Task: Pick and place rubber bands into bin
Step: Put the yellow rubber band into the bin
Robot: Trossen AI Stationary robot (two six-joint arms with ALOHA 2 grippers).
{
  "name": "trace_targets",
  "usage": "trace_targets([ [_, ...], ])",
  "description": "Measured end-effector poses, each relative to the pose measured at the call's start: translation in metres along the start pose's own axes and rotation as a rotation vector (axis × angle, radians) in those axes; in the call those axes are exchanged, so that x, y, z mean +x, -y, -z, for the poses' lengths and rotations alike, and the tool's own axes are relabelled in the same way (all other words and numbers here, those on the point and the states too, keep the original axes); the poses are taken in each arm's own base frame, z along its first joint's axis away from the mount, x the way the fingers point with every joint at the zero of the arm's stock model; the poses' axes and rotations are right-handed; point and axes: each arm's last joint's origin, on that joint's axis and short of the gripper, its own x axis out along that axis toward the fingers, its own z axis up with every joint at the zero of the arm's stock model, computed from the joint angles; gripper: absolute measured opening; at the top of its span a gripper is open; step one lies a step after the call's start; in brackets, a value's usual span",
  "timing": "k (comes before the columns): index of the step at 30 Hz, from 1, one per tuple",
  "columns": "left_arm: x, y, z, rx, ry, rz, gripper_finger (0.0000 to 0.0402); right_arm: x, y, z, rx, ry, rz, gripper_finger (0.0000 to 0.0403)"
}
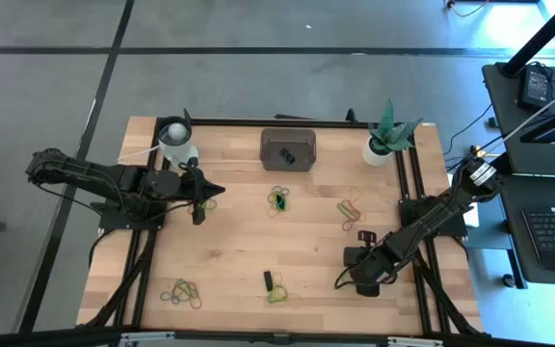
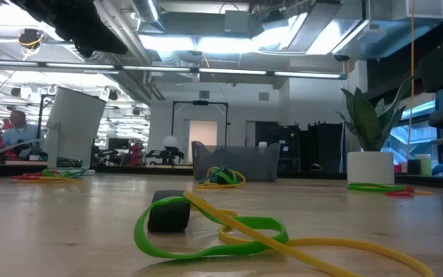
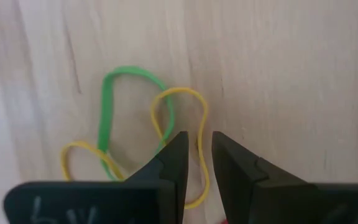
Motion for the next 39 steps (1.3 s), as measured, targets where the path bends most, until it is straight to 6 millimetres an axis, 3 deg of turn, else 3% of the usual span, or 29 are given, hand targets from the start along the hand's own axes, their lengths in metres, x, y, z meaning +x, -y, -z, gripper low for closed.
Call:
trace_targets([
  [7,0.0,0.0,0.0,-0.013,0.0,0.0,0.0003,0.022,-0.002,0.001,-0.036,-0.047,0.066,0.0072],
  [13,0.0,0.0,0.0,-0.023,0.0,0.0,0.0003,0.018,-0.004,-0.001,-0.002,-0.047,0.067,0.0009],
  [17,0.0,0.0,0.0,-0.023,0.0,0.0,0.0003,-0.003,-0.005,-0.001,0.063,-0.091,0.084,0.0004],
  [27,0.0,0.0,0.0,0.012,0.0,-0.003,0.0003,-0.088,-0.021,-0.01,0.125,-0.008,0.112,0.0001],
  [39,0.0,0.0,0.0,0.038,0.0,-0.002,0.0003,-0.149,-0.047,-0.022,0.184,0.061,-0.001,0.0],
])
